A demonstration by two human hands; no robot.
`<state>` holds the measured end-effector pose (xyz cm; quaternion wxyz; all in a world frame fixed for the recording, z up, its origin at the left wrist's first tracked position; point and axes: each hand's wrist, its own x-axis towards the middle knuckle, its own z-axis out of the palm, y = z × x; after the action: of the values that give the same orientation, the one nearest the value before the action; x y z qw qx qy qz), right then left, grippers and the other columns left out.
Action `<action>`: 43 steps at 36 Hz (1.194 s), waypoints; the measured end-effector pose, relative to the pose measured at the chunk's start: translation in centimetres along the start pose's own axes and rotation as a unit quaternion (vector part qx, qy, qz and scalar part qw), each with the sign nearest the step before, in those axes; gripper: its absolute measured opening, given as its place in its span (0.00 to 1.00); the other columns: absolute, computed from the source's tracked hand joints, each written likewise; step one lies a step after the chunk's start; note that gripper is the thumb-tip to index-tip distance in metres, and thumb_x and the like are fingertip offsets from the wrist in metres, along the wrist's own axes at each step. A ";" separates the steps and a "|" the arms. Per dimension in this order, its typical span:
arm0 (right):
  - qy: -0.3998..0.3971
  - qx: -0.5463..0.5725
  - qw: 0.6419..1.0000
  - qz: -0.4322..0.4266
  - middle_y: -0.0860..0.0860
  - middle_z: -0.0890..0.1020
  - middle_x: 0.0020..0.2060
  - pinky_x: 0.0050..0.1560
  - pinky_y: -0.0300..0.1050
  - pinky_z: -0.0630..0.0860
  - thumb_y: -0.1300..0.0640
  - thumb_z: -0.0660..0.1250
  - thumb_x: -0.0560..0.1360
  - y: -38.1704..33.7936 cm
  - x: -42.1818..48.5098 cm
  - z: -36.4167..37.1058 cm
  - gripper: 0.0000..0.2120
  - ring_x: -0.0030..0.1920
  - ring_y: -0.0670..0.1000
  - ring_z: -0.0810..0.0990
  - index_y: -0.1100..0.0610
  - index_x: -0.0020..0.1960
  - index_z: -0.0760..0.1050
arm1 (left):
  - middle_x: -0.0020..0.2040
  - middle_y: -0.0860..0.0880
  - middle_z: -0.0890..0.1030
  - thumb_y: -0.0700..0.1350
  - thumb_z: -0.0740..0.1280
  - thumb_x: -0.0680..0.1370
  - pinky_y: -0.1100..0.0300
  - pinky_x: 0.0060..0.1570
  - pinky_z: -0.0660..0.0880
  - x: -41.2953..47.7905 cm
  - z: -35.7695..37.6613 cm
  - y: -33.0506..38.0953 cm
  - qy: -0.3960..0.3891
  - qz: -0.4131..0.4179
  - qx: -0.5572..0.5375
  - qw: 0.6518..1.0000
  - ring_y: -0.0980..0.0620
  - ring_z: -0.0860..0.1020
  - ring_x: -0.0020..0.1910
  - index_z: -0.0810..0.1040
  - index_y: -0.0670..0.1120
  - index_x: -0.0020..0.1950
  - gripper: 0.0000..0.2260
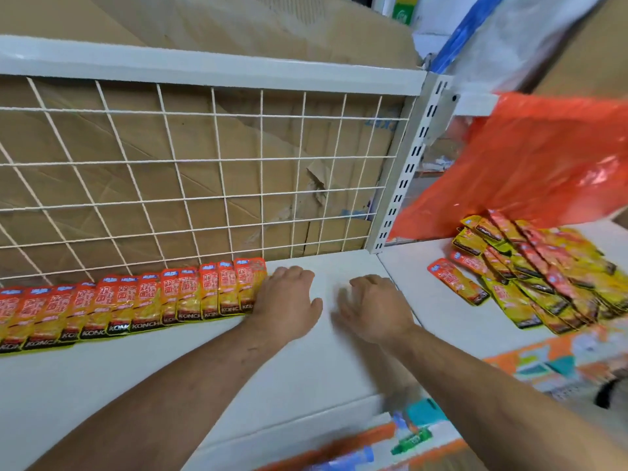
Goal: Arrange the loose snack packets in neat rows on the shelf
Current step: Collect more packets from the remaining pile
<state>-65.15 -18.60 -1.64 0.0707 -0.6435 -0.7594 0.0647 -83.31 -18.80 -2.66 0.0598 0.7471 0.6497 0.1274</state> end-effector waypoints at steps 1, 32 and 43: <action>0.003 0.003 1.000 0.008 0.51 0.79 0.55 0.55 0.47 0.75 0.38 0.61 0.73 0.9 -0.5 -0.4 0.20 0.58 0.57 0.75 0.52 0.56 0.76 | 0.68 0.51 0.73 0.58 0.61 0.77 0.52 0.65 0.67 0.1 0.1 1.0 -0.003 0.007 -0.001 1.000 0.47 0.69 0.66 0.70 0.50 0.70 0.23; 0.015 0.125 0.991 0.046 0.53 0.82 0.54 0.46 0.47 0.75 0.48 0.67 0.74 31.1 -1.7 -8.3 0.17 0.53 0.57 0.81 0.53 0.61 0.78 | 0.54 0.47 0.78 0.57 0.61 0.76 0.53 0.51 0.73 6.7 6.8 30.2 -0.021 -0.043 0.002 0.999 0.45 0.75 0.55 0.75 0.50 0.61 0.18; 0.035 0.127 0.988 0.081 0.51 0.82 0.53 0.47 0.48 0.77 0.47 0.67 0.75 33.5 0.1 -8.6 0.15 0.52 0.55 0.80 0.51 0.59 0.78 | 0.55 0.46 0.77 0.55 0.63 0.76 0.53 0.51 0.71 11.0 7.8 32.0 -0.015 -0.023 -0.020 0.999 0.44 0.75 0.56 0.75 0.47 0.59 0.17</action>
<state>-31.05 -12.92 0.47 0.1723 -0.6907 -0.6874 0.1436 -49.29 -12.13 -0.72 0.0873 0.7325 0.6629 0.1278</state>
